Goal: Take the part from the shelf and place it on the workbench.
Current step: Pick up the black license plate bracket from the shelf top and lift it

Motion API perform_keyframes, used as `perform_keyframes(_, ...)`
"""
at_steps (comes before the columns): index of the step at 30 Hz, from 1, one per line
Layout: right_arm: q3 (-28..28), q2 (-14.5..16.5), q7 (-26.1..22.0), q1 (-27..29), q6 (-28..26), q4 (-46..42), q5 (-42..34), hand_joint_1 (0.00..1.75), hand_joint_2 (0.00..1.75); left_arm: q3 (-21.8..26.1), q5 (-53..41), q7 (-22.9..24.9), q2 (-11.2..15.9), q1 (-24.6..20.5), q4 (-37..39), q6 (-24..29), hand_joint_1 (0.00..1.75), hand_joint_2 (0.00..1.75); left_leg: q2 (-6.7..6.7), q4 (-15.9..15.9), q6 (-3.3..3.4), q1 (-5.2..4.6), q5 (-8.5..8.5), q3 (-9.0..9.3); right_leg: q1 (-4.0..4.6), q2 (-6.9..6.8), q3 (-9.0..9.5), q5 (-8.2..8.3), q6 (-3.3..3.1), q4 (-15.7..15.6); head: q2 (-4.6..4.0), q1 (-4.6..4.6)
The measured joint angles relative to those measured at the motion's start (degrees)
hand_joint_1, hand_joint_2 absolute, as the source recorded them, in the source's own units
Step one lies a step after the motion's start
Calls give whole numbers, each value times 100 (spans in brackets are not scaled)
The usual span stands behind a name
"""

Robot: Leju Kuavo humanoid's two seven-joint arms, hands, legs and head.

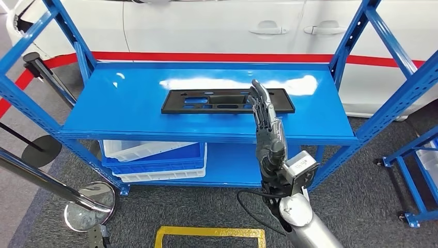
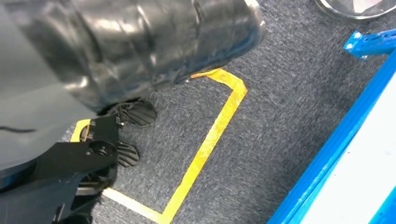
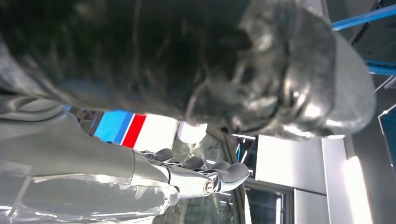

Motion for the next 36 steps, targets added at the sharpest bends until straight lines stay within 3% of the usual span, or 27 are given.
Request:
perform_keyframes(3,0,-3,29,16,-1,19,-8,0,0,0,7,1,-1,-20,0,98,0,0,10,-95,6,25,12,106,-50,51,-501,-396,81,953,0,16)
perform_keyframes(4,0,-8,40,31,-2,29,-11,0,0,0,11,2,0,-18,0,120,0,0,8,-81,-3,31,-10,116,-80,55,-670,-459,116,1228,0,15)
perform_keyframes(5,0,-13,50,42,-2,40,-14,0,0,0,15,3,1,-14,0,134,0,0,4,-60,-22,43,-42,131,-118,55,-748,-407,153,1305,0,15)
perform_keyframes(7,0,-21,59,48,-2,52,-17,0,0,0,19,3,2,-9,0,153,0,0,-6,25,-101,93,-144,178,-201,41,-579,-31,233,826,0,15)
perform_keyframes(8,0,-22,64,49,-2,58,-22,0,0,0,19,3,4,-9,1,160,0,0,-11,81,-162,117,-213,191,-218,22,-430,107,276,506,0,16)
perform_keyframes(9,0,-22,71,48,-2,62,-30,0,0,0,20,3,14,-13,1,169,0,0,-14,160,-225,127,-285,191,-218,10,-303,172,274,249,0,28)
perform_keyframes(11,0,-23,89,53,-2,72,-55,0,0,0,24,2,31,-20,2,186,0,0,-13,245,-312,125,-375,169,-173,15,-228,84,160,130,0,31)
perform_keyframes(13,0,-24,98,52,-2,75,-70,0,0,0,28,3,21,-25,2,195,0,0,-9,254,-344,145,-417,190,-141,64,-218,35,-2,142,0,14)
perform_keyframes(15,0,-23,97,35,-2,71,-68,0,0,0,31,4,5,-35,2,199,0,0,-65,446,-344,175,-530,140,-115,98,-150,-19,-99,140,0,-1)
perform_keyframes(16,0,-22,97,26,-1,68,-66,0,0,0,31,3,1,-40,2,202,0,0,-105,728,-331,174,-644,-3,-99,109,-101,-49,-143,135,0,-16)
perform_keyframes(18,1,-21,97,14,4,70,-63,0,0,0,31,5,1,-36,2,205,0,0,-162,1598,-271,131,-903,-540,-47,135,-26,-115,-209,135,0,-39)
perform_keyframes(19,1,-20,97,13,8,73,-63,0,0,0,31,9,1,-28,2,205,0,0,-180,1987,-231,97,-965,-832,-16,159,10,-148,-233,135,0,-47)
perform_keyframes(20,1,-20,98,13,13,75,-63,0,0,0,32,13,1,-18,2,206,0,0,-198,2193,-179,55,-912,-1048,14,189,53,-184,-250,135,0,-46)
perform_keyframes(21,1,-20,98,13,17,78,-63,0,0,0,32,17,1,-7,2,206,0,0,-215,2164,-118,6,-734,-1150,37,221,109,-224,-261,134,0,-46)
perform_keyframes(22,1,-20,100,13,19,78,-63,0,0,0,31,21,2,0,2,206,0,0,-233,1913,-51,-51,-453,-1134,53,250,176,-268,-267,133,0,-45)
perform_keyframes(24,2,-20,104,9,21,81,-63,0,0,0,32,25,14,1,6,205,0,0,-292,1157,89,-172,90,-924,63,295,292,-360,-259,111,0,-42)
perform_keyframes(25,2,-20,110,7,21,85,-63,0,0,0,32,27,23,-6,10,204,0,0,-320,848,141,-218,210,-802,60,317,325,-389,-245,86,0,-45)
perform_keyframes(27,2,-21,120,4,21,98,-63,0,0,-1,33,34,43,-26,15,200,0,0,-343,540,186,-258,177,-646,55,342,370,-384,-204,37,0,-57)
perform_keyframes(30,2,-23,127,-12,20,120,-62,0,0,-14,36,37,36,-28,17,194,0,0,-321,264,179,-218,136,-432,66,284,384,-385,-149,119,0,-66)
perform_keyframes(32,4,-25,132,-42,19,139,-61,0,0,-34,38,39,23,-25,20,182,0,0,-313,173,179,-181,109,-284,63,208,129,-554,-93,567,0,-61)
perform_keyframes(34,7,-26,146,-47,17,165,-61,0,0,-49,38,40,23,-31,22,173,0,0,-306,162,183,-168,46,-197,27,173,-310,-736,-24,1180,0,-60)
perform_keyframes(35,8,-27,154,-33,17,179,-61,0,0,-55,40,42,23,-27,22,170,0,0,-304,167,174,-158,7,-152,-2,162,-482,-738,9,1340,0,-61)
perform_keyframes(36,9,-30,160,-20,17,189,-61,0,0,-61,43,46,22,-21,23,168,0,0,-302,178,158,-142,-36,-102,-31,151,-569,-634,44,1322,0,-60)
